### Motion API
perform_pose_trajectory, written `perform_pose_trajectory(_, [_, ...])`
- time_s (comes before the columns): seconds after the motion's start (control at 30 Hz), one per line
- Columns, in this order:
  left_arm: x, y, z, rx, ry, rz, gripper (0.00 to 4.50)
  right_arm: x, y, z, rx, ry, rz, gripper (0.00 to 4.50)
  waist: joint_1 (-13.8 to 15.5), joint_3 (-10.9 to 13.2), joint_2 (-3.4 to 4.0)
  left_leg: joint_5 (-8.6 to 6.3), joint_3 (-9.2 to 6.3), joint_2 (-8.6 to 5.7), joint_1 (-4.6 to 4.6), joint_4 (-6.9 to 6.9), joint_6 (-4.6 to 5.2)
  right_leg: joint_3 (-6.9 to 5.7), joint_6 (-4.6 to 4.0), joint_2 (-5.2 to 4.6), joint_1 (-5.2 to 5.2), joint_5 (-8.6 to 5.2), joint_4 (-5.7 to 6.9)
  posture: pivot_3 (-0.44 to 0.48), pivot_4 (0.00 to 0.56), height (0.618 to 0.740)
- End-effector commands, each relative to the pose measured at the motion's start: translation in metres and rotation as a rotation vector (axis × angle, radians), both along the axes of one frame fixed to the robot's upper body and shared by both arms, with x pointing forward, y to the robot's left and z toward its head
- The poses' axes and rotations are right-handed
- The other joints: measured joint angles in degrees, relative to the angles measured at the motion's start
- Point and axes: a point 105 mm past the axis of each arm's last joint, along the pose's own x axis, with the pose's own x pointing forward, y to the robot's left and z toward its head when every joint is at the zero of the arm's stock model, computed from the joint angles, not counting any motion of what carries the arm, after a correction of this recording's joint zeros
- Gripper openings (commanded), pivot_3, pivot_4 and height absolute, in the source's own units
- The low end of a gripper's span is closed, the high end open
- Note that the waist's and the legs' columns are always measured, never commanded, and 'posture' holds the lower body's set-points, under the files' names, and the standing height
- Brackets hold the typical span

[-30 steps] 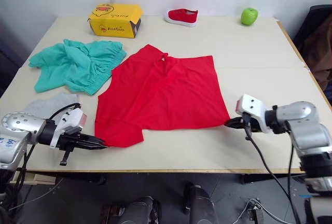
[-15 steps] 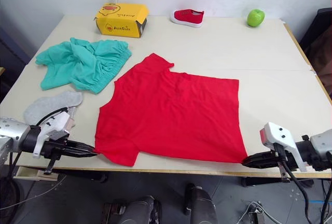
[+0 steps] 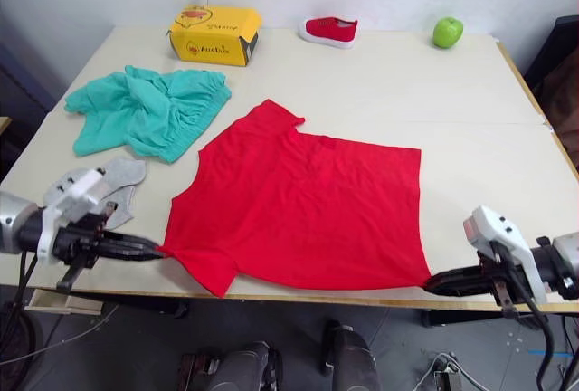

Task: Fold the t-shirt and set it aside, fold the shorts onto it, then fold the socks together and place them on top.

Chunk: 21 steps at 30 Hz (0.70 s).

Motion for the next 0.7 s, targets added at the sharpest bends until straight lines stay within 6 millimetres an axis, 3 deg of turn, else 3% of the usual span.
perform_pose_trajectory(0.03, [0.033,0.002,-0.008,-0.034,-0.024,0.122,0.0,0.018,-0.002,-0.004,0.048,0.074,-0.092,0.02,-0.03,0.0,0.0,0.01,0.01,0.0,0.01,0.0,0.01,0.0,0.0,0.01,0.01,0.0,0.09,0.0,0.15,0.74])
perform_pose_trajectory(0.1, [0.063,0.005,-0.015,-0.028,-0.059,0.235,0.0,0.03,-0.005,-0.015,0.021,0.105,-0.139,0.02,-0.02,-0.02,-0.05,0.02,0.02,-0.01,0.03,-0.01,0.01,-0.04,0.0,0.05,0.05,0.01,0.21,0.0,0.15,0.74])
perform_pose_trajectory(0.2, [0.087,0.007,-0.024,0.002,-0.084,0.309,0.0,0.045,-0.002,-0.023,0.037,0.148,-0.179,0.02,0.0,-0.05,-0.1,0.04,0.06,-0.03,-0.03,0.0,0.02,-0.09,0.01,0.08,0.02,0.02,0.21,0.0,0.15,0.74])
perform_pose_trajectory(0.37, [0.095,0.003,-0.033,0.059,-0.126,0.281,0.0,0.062,-0.001,-0.029,0.031,0.145,-0.222,0.02,-0.19,-0.05,-0.11,0.05,0.15,-0.02,-0.14,0.09,0.04,-0.07,0.04,0.1,-0.09,0.03,0.22,0.0,0.15,0.74])
perform_pose_trajectory(0.6, [0.1,-0.004,-0.03,0.026,-0.146,0.283,0.0,0.065,-0.002,-0.029,0.029,0.103,-0.217,0.02,-0.05,-0.05,-0.11,0.05,0.12,-0.01,-0.15,0.25,0.03,-0.07,0.05,0.07,-0.05,0.04,0.27,0.0,0.15,0.74])
perform_pose_trajectory(0.63, [0.103,-0.004,-0.028,0.014,-0.157,0.295,0.23,0.066,-0.004,-0.028,0.033,0.104,-0.234,0.0,-0.04,-0.05,-0.11,0.05,0.11,-0.01,-0.15,0.27,0.03,-0.07,0.05,0.06,-0.05,0.04,0.27,0.0,0.15,0.74])
perform_pose_trajectory(0.7, [0.106,-0.004,-0.02,-0.021,-0.177,0.309,0.68,0.069,-0.008,-0.027,0.037,0.092,-0.264,0.38,-0.06,-0.05,-0.11,0.05,0.1,-0.01,-0.15,0.31,0.03,-0.07,0.06,0.06,-0.04,0.04,0.3,0.0,0.15,0.74])
